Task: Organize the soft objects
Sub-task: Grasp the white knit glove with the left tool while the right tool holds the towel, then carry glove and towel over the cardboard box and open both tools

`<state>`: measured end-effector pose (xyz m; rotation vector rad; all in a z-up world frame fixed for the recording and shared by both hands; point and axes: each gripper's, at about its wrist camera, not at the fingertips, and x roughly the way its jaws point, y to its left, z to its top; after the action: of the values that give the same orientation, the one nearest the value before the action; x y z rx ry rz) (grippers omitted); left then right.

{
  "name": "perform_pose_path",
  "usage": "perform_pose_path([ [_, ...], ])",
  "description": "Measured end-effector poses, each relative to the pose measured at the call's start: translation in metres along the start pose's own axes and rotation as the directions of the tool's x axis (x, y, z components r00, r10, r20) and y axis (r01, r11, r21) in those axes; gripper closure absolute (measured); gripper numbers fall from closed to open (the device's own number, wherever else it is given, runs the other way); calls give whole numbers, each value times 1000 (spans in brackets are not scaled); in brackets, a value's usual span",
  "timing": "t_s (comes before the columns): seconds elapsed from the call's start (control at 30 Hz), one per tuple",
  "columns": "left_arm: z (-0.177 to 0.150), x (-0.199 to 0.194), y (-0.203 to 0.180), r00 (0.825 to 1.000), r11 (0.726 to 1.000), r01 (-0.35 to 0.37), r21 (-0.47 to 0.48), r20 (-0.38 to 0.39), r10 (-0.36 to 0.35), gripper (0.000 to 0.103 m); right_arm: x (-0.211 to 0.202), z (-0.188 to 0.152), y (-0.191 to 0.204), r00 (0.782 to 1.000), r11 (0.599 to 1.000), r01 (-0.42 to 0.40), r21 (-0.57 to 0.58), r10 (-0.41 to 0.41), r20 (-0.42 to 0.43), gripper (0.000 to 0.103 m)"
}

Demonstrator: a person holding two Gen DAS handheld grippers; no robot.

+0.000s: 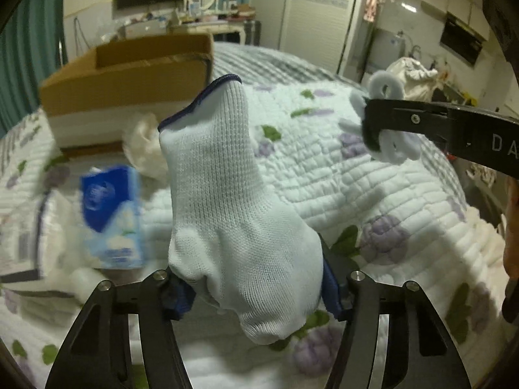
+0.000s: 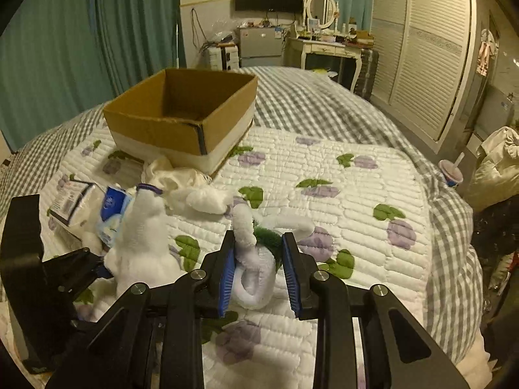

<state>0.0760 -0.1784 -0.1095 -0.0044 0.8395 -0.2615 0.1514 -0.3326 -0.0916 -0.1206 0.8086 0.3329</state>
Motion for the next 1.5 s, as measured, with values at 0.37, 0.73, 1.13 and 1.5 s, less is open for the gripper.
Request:
perform_pose_path([
  [0.37,47,-84,48,982,998,-30,47,190,21,42,-69,30,50,989,1000,8,11,-10,144,76],
  [0.73,96,-109,119,944,981,-165,100,303,128,42,-74,118,115,970,995,-11,-96,34,239,75],
  [1.13,167,-8,164,957,979,-168,117,256,134,42,15,194,128,966,997,-19,-78,38,255,75],
  [1.5,180,67,172,968,967,-205,153,176,177,41,126,201,95,988,999,-39,14,37,151,75],
])
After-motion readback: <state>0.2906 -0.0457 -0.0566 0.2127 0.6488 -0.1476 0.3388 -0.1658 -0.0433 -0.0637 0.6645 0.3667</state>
